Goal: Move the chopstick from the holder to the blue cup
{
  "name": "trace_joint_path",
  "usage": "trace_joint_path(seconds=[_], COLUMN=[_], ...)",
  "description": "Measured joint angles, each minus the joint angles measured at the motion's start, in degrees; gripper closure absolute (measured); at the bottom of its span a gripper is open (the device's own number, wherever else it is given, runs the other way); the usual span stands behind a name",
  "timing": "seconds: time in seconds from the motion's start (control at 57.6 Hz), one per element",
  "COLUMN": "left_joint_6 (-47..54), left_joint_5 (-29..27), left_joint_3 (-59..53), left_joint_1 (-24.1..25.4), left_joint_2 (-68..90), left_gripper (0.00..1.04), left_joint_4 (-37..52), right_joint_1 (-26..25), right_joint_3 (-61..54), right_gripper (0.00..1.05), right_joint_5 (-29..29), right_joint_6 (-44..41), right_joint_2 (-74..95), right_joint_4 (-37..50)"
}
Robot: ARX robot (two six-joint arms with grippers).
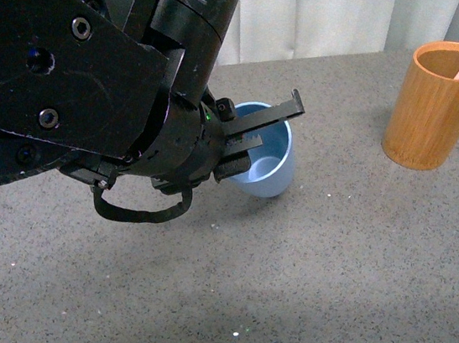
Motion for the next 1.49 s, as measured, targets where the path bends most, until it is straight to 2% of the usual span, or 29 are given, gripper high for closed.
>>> trace_joint_path(seconds=[0.347,0.469,0.799,0.851,1.494], left_joint_6=[2.64,3.10,3.58,3.67,4.07], left_joint_5=[-1.27,-1.18,-1.14,-1.14,-1.40], left_joint_3=[1.05,1.77,4.79,4.98,5.62], left_joint_1=[-0.37,-0.42,-0.55,-0.52,-0.35], left_joint_2=[0.83,0.90,0.90,0.90,0.90], left_gripper=[1.01,0.82,0.13,0.06,0.07], left_joint_4=[-1.84,-2.23,-3.85,-3.91,-4.52], right_joint_1=[0.00,0.00,0.00,0.00,0.00], right_joint_3=[0.00,0.00,0.00,0.00,0.00], right_gripper=[0.10,0.10,0.10,0.10,0.10], right_joint_5=[0.00,0.00,0.00,0.00,0.00], right_joint_6=[0.00,0.00,0.00,0.00,0.00], right_joint_2=[0.00,0.00,0.00,0.00,0.00], right_joint_4=[0.00,0.00,0.00,0.00,0.00])
